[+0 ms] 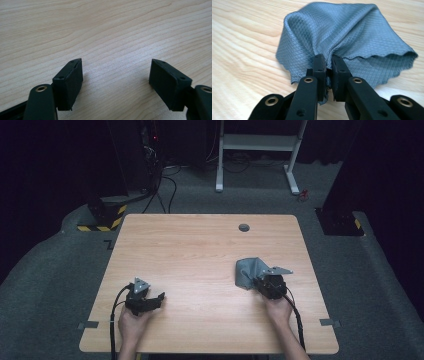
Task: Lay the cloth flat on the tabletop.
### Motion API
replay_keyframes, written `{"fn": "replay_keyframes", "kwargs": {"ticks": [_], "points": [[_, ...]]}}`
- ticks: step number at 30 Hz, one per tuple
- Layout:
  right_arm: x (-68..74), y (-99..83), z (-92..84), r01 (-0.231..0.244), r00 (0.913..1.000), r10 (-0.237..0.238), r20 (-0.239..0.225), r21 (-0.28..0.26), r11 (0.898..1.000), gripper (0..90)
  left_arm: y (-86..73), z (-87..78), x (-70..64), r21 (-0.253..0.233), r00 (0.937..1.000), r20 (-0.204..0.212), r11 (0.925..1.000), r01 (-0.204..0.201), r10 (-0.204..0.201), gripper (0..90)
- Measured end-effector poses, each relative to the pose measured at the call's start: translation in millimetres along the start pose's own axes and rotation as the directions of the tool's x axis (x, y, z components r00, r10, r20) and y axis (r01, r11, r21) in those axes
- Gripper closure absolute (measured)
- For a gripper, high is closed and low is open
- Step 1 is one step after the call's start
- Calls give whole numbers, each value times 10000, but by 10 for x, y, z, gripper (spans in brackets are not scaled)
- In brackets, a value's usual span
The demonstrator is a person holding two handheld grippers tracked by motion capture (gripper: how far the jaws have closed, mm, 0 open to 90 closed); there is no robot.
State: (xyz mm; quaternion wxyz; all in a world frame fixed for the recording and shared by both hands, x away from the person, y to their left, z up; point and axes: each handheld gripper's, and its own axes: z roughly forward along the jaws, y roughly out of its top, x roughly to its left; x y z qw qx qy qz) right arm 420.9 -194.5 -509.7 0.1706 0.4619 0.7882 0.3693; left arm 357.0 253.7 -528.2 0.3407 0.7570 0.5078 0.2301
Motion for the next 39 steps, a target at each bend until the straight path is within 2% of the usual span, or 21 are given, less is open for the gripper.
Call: {"fn": "replay_keyframes", "kwargs": {"ticks": [5,11,15,17,18,20,21,27,30,33,35,36,37,38,39], "points": [[147,67,-19,166,9984,-181,-542,-284,9995,833,-1,2,-3,-20,10000,11,10000,39,-39,274],[297,105,12,488,9950,-502,-861,-190,9986,833,-1,1,-1,-21,10000,-2,10000,18,-18,274],[464,118,46,642,9902,-659,-1230,-180,9978,833,-1,1,-1,-17,10000,-2,10000,14,-14,274],[482,120,51,735,9889,-754,-1279,-200,9971,833,-1,0,-2,-2,10000,10,10000,22,-22,274],[550,129,64,874,9856,-895,-1437,-214,9959,833,-1,2,-3,-21,10000,9,10000,39,-39,274],[576,131,64,858,9849,-876,-1495,-186,9961,833,-1,1,-2,-5,10000,12,10000,22,-22,274],[637,131,77,1005,9810,-1029,-1647,-231,9947,833,0,0,-1,-3,10000,5,10000,11,-11,274],[762,118,107,1287,9732,-1314,-1886,-261,9913,833,0,0,-1,4,10000,13,10000,-4,4,274],[826,115,106,1310,9733,-1330,-1873,-230,9911,832,1,0,-3,10,10000,10,10000,14,-14,274],[887,94,99,1368,9697,-1405,-2001,-323,9901,831,5,4,-29,-10,9999,-9,9999,110,-110,276],[910,81,107,1414,9679,-1445,-2058,-296,9895,830,15,11,-87,-74,9999,110,9999,114,-113,290],[951,74,132,1482,9652,-1492,-2149,-205,9887,828,30,24,-140,-148,9991,401,9998,138,-132,328],[951,74,132,1482,9652,-1492,-2149,-205,9887,828,30,24,-140,-148,9991,401,9998,138,-132,336],[969,76,142,1510,9643,-1520,-2169,-214,9883,827,49,37,-179,-147,9982,598,9999,71,-62,336],[1032,88,160,1618,9588,-1629,-2327,-240,9865,815,74,49,-225,-159,9974,727,9999,11,1,348]]}}
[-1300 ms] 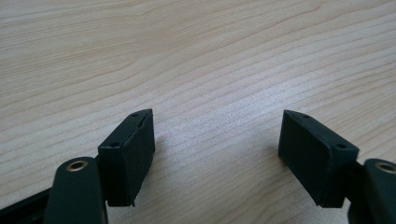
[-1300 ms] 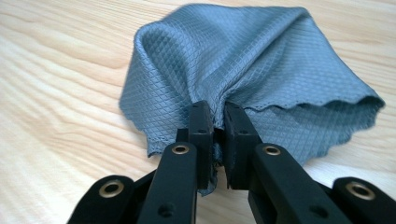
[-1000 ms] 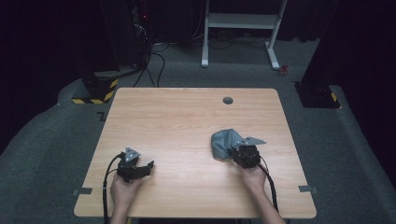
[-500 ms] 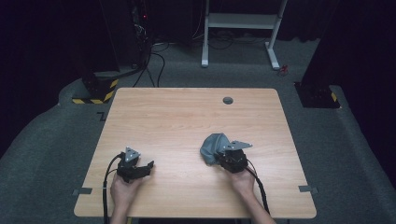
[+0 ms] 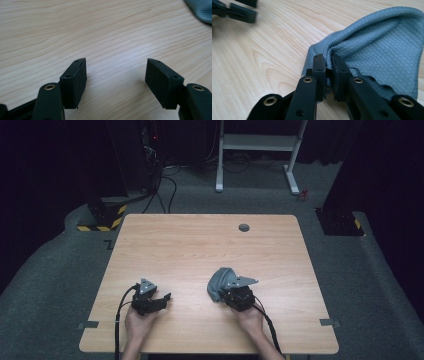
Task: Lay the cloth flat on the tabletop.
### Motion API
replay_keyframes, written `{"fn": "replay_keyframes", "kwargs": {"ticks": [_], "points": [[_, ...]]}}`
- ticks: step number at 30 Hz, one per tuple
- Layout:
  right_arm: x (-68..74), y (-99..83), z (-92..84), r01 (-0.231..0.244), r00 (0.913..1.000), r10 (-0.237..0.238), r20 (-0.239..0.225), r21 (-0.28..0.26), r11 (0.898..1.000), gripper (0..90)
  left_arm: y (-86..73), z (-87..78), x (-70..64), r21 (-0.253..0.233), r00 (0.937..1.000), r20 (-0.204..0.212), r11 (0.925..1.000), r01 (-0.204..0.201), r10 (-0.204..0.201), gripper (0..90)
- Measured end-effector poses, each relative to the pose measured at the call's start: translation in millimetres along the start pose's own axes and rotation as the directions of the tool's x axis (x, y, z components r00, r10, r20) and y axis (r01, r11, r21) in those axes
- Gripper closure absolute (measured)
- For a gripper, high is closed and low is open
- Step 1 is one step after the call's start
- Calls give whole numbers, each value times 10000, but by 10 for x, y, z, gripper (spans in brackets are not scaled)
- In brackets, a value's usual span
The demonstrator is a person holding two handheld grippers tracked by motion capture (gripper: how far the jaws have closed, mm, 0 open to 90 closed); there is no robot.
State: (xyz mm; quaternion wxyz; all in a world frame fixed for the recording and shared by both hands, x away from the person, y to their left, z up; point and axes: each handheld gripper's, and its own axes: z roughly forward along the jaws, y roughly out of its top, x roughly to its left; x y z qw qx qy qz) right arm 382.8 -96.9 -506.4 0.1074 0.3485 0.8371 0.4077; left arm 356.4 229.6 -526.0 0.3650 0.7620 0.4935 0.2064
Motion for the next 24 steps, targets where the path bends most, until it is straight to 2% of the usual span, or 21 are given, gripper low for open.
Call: {"fn": "replay_keyframes", "kwargs": {"ticks": [1,2,3,4,6,7,9,11,12,13,14,15,16,18,19,20,22,24], "points": [[12,3,8,34,10000,-34,-38,7,10000,808,44,6,-57,-52,9996,218,9999,-154,155,349],[12,3,8,34,10000,-34,-38,7,10000,808,44,6,-57,-52,9996,218,9999,-154,155,351],[31,9,22,138,9999,-137,-90,43,9999,787,92,1,-110,-159,9986,444,9995,-266,273,351],[59,14,36,237,9996,-236,-154,30,9997,721,177,2,-205,-351,9952,839,9983,-468,496,355],[62,12,26,226,9995,-226,-203,14,9997,702,209,9,-242,-381,9932,1001,9977,-560,596,356],[59,6,16,200,9996,-201,-217,-60,9998,685,258,25,-315,-408,9882,1341,9968,-689,738,356],[33,-17,-34,81,9999,-84,-147,-190,9998,660,323,55,-427,-439,9802,1658,9938,-1020,1079,359],[-3,-50,-123,-34,10000,34,-9,-329,9995,669,408,104,-601,-512,9654,2097,9877,-1474,1550,368],[-3,-50,-123,-34,10000,34,-9,-329,9995,669,430,122,-660,-521,9608,2240,9864,-1556,1634,368],[-10,-59,-138,-56,10000,57,22,-345,9994,680,471,154,-751,-500,9533,2351,9819,-1829,1896,369],[-23,-73,-154,-64,10000,65,48,-304,9995,699,492,174,-804,-511,9489,2410,9790,-1975,2040,369],[-40,-89,-151,-54,9999,56,98,-132,9999,720,536,220,-932,-569,9396,2580,9744,-2176,2249,375],[-40,-89,-151,-54,9999,56,98,-132,9999,720,536,220,-932,-569,9396,2580,9744,-2176,2249,376],[-71,-123,-133,-189,9998,189,10,-17,9998,775,595,317,-1122,-602,9211,2713,9600,-2733,2792,385],[-75,-127,-131,-221,9998,221,-35,-9,9998,777,608,354,-1179,-530,9178,2717,9568,-2859,2894,391],[-75,-127,-131,-221,9998,221,-35,-9,9998,777,608,354,-1179,-530,9178,2717,9568,-2859,2894,397],[-75,-126,-128,-313,9994,311,-141,-114,9994,767,631,436,-1271,-364,9096,2609,9449,-3254,3233,409],[-82,-125,-140,-342,9994,340,-86,-275,9990,697,642,501,-1316,-141,9053,2427,9344,-3561,3486,445]]}}
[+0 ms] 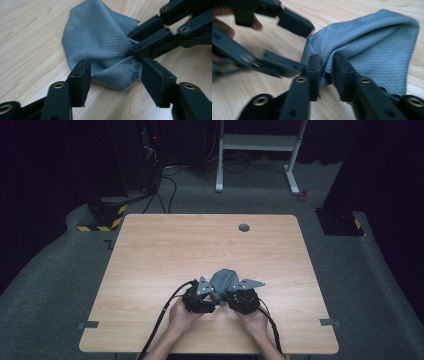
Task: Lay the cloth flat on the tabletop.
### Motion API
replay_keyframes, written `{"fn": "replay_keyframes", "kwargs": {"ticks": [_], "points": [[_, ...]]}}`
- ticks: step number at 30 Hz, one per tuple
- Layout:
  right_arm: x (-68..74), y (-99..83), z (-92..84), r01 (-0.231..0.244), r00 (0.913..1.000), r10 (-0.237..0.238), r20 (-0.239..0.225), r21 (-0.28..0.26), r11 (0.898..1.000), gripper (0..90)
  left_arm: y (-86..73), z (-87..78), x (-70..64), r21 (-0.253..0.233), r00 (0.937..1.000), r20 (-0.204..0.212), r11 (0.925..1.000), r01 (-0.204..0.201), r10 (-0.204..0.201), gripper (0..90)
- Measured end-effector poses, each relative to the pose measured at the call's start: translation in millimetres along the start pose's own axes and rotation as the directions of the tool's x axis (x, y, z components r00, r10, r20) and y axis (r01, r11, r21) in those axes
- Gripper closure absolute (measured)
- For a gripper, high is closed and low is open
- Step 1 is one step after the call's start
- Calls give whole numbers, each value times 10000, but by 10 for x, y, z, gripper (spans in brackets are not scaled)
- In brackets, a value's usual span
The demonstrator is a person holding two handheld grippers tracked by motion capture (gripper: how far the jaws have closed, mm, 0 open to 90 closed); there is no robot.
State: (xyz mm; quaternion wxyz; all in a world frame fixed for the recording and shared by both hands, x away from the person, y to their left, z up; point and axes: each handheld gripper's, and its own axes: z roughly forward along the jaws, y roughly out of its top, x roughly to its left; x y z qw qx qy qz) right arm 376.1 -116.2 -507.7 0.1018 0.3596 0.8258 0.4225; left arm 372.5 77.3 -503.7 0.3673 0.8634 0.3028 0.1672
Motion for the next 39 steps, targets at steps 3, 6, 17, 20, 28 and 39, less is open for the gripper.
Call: {"fn": "replay_keyframes", "kwargs": {"ticks": [3,6,17,20,28,39], "points": [[-48,-25,-89,-174,9987,182,483,-168,9997,661,3,56,15,311,10000,-14,9995,-11,12,546],[-67,-55,-138,11,9970,-7,779,-49,10000,677,-12,74,50,479,10000,3,9988,94,-94,587],[-74,-124,3,677,9876,-811,1343,1015,9925,884,-39,-7,93,393,9998,-77,9990,197,-195,849],[-80,-130,-19,907,9835,-1063,1462,1091,9899,894,-51,-107,138,150,9993,-254,9995,278,-274,858],[-192,-142,-247,600,9844,-673,1624,493,9970,893,-241,-340,361,-151,9916,-739,9943,1053,-1062,859],[-269,-213,-358,376,9816,-450,1853,432,9984,816,-396,-473,515,-236,9755,-1318,9844,1746,-1761,777]]}}
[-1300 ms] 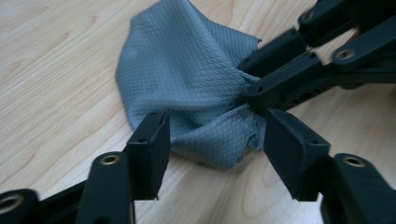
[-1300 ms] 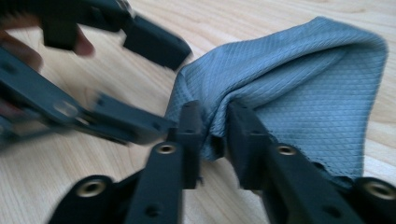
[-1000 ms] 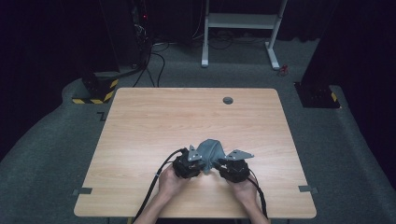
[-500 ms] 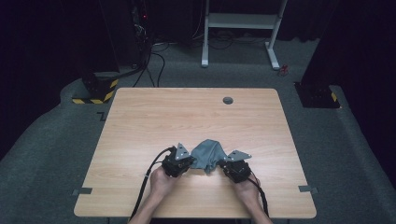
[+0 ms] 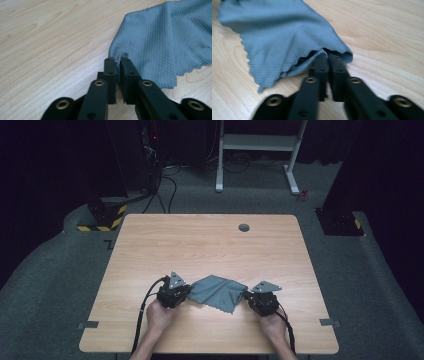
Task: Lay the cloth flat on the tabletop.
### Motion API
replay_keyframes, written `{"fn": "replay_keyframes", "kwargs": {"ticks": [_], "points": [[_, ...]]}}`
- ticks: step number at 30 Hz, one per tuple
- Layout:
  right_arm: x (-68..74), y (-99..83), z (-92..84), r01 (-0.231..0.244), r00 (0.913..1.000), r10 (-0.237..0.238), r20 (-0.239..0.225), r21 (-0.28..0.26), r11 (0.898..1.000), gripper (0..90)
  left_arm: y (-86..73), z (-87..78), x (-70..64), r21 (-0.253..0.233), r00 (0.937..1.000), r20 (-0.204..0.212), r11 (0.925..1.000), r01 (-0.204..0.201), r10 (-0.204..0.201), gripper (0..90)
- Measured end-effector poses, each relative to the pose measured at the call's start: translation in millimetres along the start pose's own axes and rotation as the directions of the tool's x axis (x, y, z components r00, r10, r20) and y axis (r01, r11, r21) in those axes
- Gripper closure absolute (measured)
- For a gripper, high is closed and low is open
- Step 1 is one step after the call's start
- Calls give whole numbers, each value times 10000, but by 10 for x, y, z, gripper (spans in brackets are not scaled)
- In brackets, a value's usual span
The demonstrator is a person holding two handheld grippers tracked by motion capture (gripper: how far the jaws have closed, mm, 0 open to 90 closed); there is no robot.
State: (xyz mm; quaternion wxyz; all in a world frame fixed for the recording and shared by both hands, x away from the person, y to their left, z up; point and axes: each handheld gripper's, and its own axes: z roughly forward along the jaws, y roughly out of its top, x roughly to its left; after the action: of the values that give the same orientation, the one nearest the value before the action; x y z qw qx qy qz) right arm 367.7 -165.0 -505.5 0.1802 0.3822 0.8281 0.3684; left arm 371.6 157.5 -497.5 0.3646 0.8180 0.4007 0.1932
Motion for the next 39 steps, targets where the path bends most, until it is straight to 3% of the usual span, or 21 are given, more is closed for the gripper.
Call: {"fn": "replay_keyframes", "kwargs": {"ticks": [4,5,10,13,15,18,19,20,21,24,25,27,28,29,31,35,39], "points": [[99,29,-95,309,9990,-321,-311,-399,9987,772,0,-34,-55,-113,9994,305,9999,-128,131,621],[99,29,-95,309,9990,-321,-311,-399,9987,772,-2,-40,-81,-191,9989,416,9996,-226,234,621],[266,59,-75,705,9926,-754,-951,-534,9961,745,26,-22,-282,-205,9902,912,9943,-1048,1062,546],[325,55,-10,864,9881,-896,-1247,-307,9958,729,43,2,-341,-115,9866,1066,9924,-1227,1232,534],[420,33,99,1186,9812,-1137,-1559,227,9927,707,46,20,-373,-115,9843,1142,9909,-1340,1345,529],[448,17,156,1425,9776,-1330,-1629,480,9886,715,35,47,-395,-39,9829,1177,9898,-1422,1417,529],[452,10,174,1507,9768,-1403,-1617,537,9871,743,26,55,-403,-26,9825,1219,9899,-1414,1407,529],[448,21,173,1661,9775,-1563,-1420,603,9843,853,21,59,-408,-19,9823,1185,9893,-1456,1448,534],[448,21,173,1661,9775,-1563,-1420,603,9843,853,15,66,-410,-29,9822,1173,9891,-1473,1467,534],[446,37,171,1867,9755,-1764,-1314,707,9799,892,10,93,-401,121,9836,1105,9893,-1451,1429,571],[460,34,160,1977,9739,-1884,-1263,655,9781,894,8,113,-388,179,9842,1136,9901,-1389,1360,648],[460,35,149,1943,9743,-1857,-1273,593,9791,895,7,119,-385,181,9842,1152,9904,-1371,1341,722],[456,40,126,1853,9752,-1780,-1317,457,9816,894,8,120,-387,140,9844,1125,9904,-1377,1352,722],[435,61,62,1623,9771,-1581,-1423,181,9866,894,15,115,-390,125,9839,1155,9903,-1385,1362,805],[411,96,0,1482,9783,-1473,-1457,-45,9889,894,30,98,-401,72,9818,1134,9881,-1538,1520,853],[371,181,-109,1186,9787,-1255,-1624,-515,9916,893,61,63,-405,-45,9798,1143,9864,-1646,1640,890],[334,264,-112,1156,9781,-1230,-1676,-533,9919,892,123,22,-368,-371,9824,1189,9894,-1403,1438,893]]}}
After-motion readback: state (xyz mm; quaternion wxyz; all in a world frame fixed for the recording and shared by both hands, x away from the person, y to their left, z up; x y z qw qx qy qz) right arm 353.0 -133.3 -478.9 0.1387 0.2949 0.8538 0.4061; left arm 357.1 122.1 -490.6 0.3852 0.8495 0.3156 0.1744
